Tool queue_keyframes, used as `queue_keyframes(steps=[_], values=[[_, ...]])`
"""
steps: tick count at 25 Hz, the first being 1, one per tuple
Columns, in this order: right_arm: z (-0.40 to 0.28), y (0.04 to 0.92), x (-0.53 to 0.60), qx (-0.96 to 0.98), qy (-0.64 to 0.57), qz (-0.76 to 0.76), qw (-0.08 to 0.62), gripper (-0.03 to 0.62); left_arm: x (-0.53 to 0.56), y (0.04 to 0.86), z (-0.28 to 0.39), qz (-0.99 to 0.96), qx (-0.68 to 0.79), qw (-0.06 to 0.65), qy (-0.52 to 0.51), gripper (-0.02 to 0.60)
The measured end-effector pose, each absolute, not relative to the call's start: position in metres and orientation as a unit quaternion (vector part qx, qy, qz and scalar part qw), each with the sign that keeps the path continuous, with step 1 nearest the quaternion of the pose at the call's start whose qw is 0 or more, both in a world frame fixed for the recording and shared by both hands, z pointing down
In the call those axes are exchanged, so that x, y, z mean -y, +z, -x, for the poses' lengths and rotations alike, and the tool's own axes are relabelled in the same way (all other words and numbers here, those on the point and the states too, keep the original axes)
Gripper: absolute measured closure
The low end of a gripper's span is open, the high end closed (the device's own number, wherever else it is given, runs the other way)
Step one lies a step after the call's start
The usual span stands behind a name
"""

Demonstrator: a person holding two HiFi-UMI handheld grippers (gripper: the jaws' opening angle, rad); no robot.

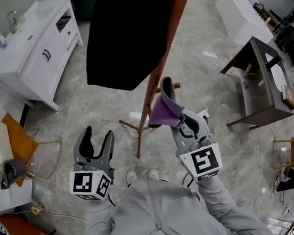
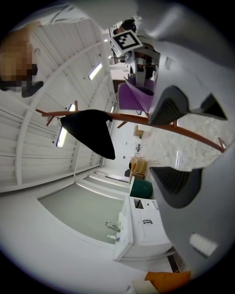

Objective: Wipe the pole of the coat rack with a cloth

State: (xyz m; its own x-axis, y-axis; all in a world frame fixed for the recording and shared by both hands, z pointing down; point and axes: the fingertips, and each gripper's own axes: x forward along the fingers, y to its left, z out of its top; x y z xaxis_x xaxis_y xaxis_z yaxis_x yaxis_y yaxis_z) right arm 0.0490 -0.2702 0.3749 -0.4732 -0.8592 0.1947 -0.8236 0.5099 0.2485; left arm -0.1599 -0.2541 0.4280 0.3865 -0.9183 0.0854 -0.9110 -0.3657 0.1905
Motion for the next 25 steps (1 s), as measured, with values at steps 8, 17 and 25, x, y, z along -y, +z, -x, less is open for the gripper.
queue_keyframes(steps=[8, 17, 25], values=[[-0.082, 0.311, 0.257, 0.871, -0.046, -0.489, 0.0, 0.537, 0.251, 0.423, 0.15, -0.834, 0.542, 0.098, -0.022, 0.273], [-0.079, 0.32, 0.314, 0.87, 0.046, -0.479, -0.105, 0.537, 0.246, 0.419, 0.157, -0.827, 0.554, 0.095, -0.027, 0.273], [-0.07, 0.389, 0.348, 0.847, 0.194, -0.476, -0.135, 0.537, 0.244, 0.43, 0.174, -0.811, 0.575, 0.107, -0.022, 0.273]])
